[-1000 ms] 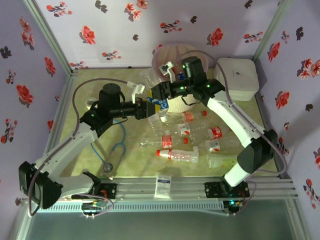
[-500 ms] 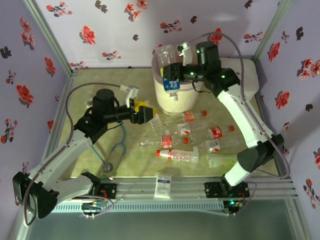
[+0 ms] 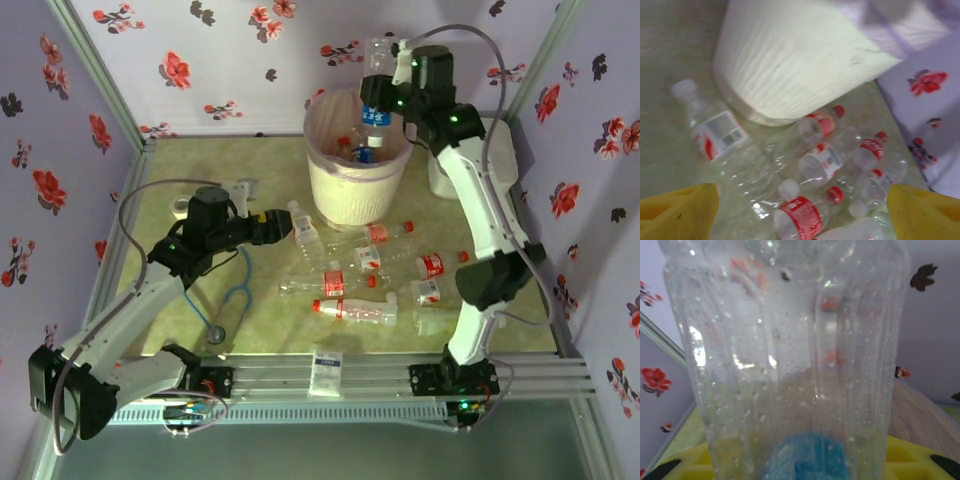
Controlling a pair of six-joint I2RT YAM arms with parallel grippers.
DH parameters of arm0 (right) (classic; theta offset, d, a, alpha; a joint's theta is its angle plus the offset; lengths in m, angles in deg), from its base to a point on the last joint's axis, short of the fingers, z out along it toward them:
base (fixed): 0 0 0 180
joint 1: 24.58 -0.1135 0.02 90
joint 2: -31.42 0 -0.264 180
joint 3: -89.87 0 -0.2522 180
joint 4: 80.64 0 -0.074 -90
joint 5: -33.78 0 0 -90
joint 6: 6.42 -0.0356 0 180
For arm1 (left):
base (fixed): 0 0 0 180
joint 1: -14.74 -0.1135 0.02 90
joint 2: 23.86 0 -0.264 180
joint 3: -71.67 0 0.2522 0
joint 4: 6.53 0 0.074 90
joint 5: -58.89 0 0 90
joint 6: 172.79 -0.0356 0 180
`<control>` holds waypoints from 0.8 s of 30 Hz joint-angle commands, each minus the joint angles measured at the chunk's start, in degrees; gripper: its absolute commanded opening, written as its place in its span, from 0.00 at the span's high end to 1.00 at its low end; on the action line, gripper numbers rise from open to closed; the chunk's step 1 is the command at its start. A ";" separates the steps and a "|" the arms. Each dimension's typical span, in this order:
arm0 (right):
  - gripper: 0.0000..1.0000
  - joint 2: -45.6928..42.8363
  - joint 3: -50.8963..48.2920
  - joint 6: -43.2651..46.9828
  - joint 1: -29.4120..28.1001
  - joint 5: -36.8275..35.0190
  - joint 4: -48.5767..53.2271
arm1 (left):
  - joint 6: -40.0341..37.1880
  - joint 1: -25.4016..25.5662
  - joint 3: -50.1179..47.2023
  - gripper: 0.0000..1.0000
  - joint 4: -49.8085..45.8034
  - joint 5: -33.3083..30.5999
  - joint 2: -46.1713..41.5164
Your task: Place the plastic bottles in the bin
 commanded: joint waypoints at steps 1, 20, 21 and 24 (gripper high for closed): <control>0.57 5.15 2.91 3.44 -0.41 -3.14 4.52 | 5.98 -0.33 -1.70 0.14 -2.21 -6.11 2.30; 0.56 20.08 0.84 9.85 -3.51 -9.73 15.32 | 8.99 0.19 0.47 0.15 -4.12 -10.41 11.46; 0.54 20.92 1.03 9.94 -3.44 -9.87 15.68 | 8.80 0.19 0.62 0.15 -4.69 -10.52 11.38; 0.48 23.11 1.42 9.94 -3.59 -9.88 16.76 | 8.14 0.36 0.09 0.15 -5.53 -11.11 10.25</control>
